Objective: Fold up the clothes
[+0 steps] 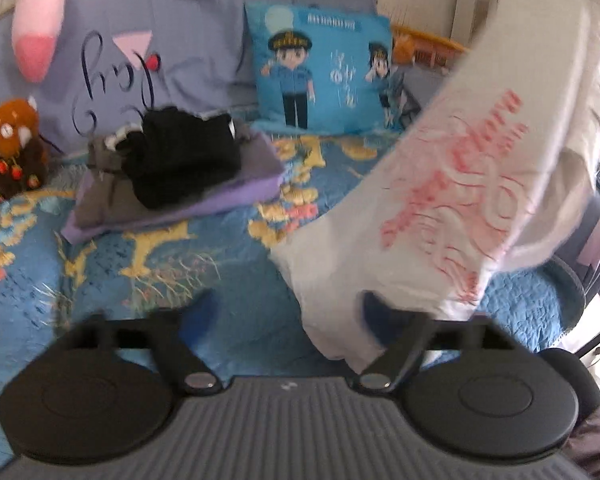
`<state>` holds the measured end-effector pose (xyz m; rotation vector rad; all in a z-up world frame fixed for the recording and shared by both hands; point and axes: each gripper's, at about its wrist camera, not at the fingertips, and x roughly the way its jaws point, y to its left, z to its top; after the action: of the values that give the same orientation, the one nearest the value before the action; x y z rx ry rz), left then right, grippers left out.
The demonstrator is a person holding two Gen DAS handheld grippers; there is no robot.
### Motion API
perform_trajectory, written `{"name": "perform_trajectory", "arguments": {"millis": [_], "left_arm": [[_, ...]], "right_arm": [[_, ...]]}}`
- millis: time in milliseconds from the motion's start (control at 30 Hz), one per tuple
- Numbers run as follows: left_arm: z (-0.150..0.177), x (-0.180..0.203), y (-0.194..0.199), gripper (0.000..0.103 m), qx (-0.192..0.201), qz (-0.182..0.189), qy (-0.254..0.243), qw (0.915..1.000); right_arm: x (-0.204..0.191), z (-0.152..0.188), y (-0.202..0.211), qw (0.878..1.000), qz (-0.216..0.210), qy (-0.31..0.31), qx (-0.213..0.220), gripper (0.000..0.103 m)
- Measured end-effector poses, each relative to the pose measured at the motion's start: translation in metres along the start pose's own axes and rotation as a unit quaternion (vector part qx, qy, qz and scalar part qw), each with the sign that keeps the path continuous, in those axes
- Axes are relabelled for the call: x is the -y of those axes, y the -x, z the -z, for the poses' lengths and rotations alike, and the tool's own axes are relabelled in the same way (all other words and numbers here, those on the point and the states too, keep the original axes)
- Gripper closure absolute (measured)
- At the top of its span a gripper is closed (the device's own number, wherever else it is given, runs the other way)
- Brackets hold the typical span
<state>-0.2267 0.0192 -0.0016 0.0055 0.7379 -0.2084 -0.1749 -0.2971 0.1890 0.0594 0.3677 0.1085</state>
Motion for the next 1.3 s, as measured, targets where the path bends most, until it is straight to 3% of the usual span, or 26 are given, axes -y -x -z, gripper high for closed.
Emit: {"name": "perform_trajectory", "arguments": {"millis": [100, 167, 333, 467, 667, 767, 833, 867, 1100, 1200, 1300], "left_arm": [[-0.005, 0.008, -0.035, 0.001, -0.026, -0.001, -0.003, 0.9997], [-0.017, 0.007, -0.066, 0.001, -0.042, -0.021, -0.002, 0.9989], [-0.029, -0.012, -0.121, 0.0, -0.057, -0.009, 0.049, 0.9972], [-0.041, -0.025, -0.161, 0.0, -0.069, 0.023, 0.086, 0.9936], [-0.051, -0.029, -0.219, 0.003, -0.1, -0.021, 0.109, 0.9888], [-0.052, -0.029, -0.237, 0.029, -0.119, -0.013, 0.126, 0.9848], [-0.051, -0.028, -0.241, 0.084, -0.118, 0.009, 0.146, 0.9822], [-0.051, -0.026, -0.239, 0.092, -0.116, 0.019, 0.156, 0.9808], [-0.055, -0.011, -0.203, 0.098, -0.066, 0.016, 0.123, 0.99], [-0.066, -0.016, -0.165, 0.098, -0.031, 0.023, 0.116, 0.9924], [-0.081, -0.021, -0.109, 0.098, 0.022, 0.024, 0.097, 0.9948]], "right_arm": [[0.034, 0.034, -0.025, 0.996, 0.065, 0.007, -0.053, 0.099], [0.053, 0.06, -0.039, 0.992, 0.091, 0.006, -0.087, 0.099], [0.095, 0.121, -0.062, 0.98, 0.125, -0.03, -0.149, 0.098], [0.108, 0.156, -0.067, 0.976, 0.144, -0.025, -0.164, 0.098], [0.129, 0.179, -0.075, 0.972, 0.147, -0.054, -0.174, 0.098], [0.131, 0.179, -0.081, 0.973, 0.143, -0.058, -0.173, 0.098], [0.131, 0.179, -0.084, 0.973, 0.139, -0.061, -0.172, 0.098], [0.131, 0.178, -0.084, 0.974, 0.137, -0.061, -0.17, 0.098], [0.121, 0.173, -0.077, 0.978, 0.123, -0.061, -0.155, 0.098], [0.118, 0.166, -0.066, 0.981, 0.119, -0.067, -0.136, 0.099], [0.108, 0.147, -0.044, 0.988, 0.104, -0.067, -0.09, 0.099]]}}
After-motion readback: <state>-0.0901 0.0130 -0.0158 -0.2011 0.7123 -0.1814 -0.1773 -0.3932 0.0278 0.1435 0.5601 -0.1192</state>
